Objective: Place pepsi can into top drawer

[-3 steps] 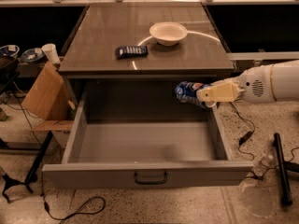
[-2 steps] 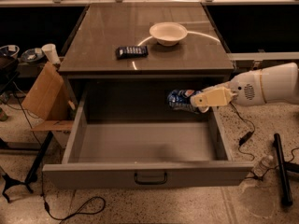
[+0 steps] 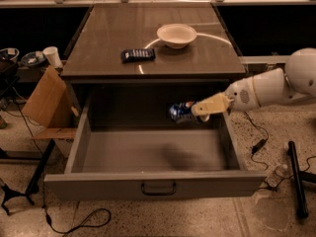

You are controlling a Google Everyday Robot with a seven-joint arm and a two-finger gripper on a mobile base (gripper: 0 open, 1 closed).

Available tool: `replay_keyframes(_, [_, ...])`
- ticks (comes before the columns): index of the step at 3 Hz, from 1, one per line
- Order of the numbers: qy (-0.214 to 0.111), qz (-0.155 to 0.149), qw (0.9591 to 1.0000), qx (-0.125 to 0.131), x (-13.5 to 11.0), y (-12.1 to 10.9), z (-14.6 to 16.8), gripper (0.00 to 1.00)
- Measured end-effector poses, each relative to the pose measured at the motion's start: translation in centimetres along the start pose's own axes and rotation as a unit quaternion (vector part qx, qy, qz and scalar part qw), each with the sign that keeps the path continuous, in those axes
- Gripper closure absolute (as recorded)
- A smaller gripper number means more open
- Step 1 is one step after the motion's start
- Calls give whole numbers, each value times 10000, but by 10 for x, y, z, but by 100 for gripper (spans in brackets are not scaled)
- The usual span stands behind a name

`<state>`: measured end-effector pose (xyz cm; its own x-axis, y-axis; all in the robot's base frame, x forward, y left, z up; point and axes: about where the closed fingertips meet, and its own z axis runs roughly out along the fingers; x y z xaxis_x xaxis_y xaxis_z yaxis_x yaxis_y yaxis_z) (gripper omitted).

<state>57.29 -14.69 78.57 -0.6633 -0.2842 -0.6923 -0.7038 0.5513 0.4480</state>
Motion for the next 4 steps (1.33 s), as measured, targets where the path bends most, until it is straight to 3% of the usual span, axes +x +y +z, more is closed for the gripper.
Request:
replay_keyframes(2, [172,536,9983,-134,31,-50,45,100])
replay_keyframes(3, [280,549,9977,-298,43,-56,68,100])
replay_keyframes(4, [230,544,9977,-343,46,-60,73,81])
